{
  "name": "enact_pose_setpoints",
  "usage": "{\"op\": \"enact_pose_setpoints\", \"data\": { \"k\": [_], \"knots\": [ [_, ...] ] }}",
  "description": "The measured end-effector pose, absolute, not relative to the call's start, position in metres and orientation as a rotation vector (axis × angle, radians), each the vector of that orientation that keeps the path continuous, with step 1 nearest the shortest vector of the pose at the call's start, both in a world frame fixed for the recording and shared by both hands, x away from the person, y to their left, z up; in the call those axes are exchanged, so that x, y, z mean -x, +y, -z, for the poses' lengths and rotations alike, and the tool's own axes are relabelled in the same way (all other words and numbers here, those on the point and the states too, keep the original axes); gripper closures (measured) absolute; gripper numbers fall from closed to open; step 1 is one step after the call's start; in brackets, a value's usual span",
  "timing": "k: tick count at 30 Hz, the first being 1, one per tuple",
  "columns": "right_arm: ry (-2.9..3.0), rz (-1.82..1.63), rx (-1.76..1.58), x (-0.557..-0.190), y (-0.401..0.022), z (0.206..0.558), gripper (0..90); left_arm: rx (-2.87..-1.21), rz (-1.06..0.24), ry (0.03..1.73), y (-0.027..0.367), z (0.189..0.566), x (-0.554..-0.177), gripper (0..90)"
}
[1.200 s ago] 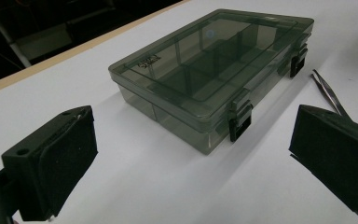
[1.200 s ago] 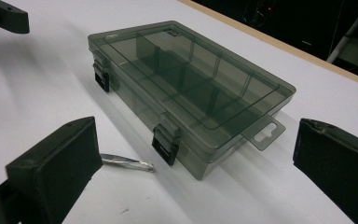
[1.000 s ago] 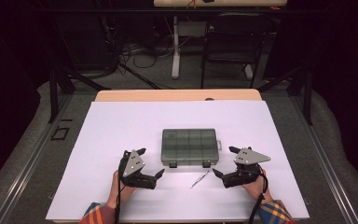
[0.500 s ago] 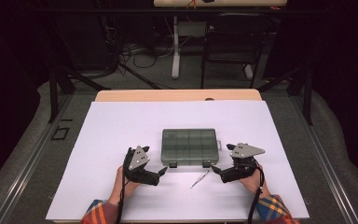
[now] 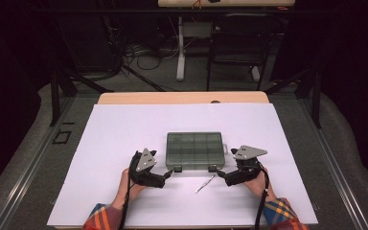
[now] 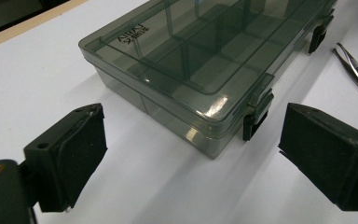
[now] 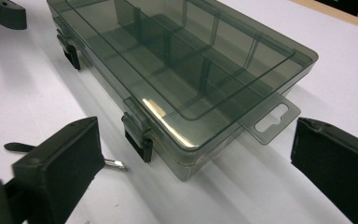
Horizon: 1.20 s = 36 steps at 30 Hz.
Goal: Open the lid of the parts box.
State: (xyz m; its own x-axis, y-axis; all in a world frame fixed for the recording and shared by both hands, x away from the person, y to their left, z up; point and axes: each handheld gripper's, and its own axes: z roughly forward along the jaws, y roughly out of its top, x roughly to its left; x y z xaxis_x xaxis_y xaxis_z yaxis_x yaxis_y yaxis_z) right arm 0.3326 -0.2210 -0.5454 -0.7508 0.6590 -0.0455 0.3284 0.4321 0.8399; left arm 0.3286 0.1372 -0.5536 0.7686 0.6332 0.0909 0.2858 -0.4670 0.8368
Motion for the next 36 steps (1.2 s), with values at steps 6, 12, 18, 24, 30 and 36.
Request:
{"op": "enact_pose_setpoints", "data": {
  "k": [6, 12, 18, 24, 30, 36],
  "knots": [
    [2.324, -1.226, -0.863, -0.3324, -0.2207, 0.5463, 14.3, -2.09, -0.481, 0.673, 0.1364, 0.5564, -0.3289, 14.1],
    [2.342, -1.212, -0.859, -0.3321, -0.22, 0.5468, 18.7, -2.109, -0.486, 0.668, 0.134, 0.5578, -0.3283, 18.1],
    [2.345, -1.21, -0.869, -0.3317, -0.2204, 0.5468, 27.9, -2.123, -0.48, 0.663, 0.1332, 0.5596, -0.3283, 28.1],
    [2.356, -1.2, -0.863, -0.3315, -0.2191, 0.5472, 35.1, -2.116, -0.484, 0.668, 0.1339, 0.5605, -0.3289, 36.2],
    [2.362, -1.176, -0.859, -0.3312, -0.2182, 0.5471, 39.5, -2.116, -0.484, 0.67, 0.1332, 0.5616, -0.3291, 43.9],
    [2.375, -1.161, -0.857, -0.3314, -0.2177, 0.5475, 42.5, -2.11, -0.477, 0.658, 0.1335, 0.562, -0.329, 47.3]
  ]
}}
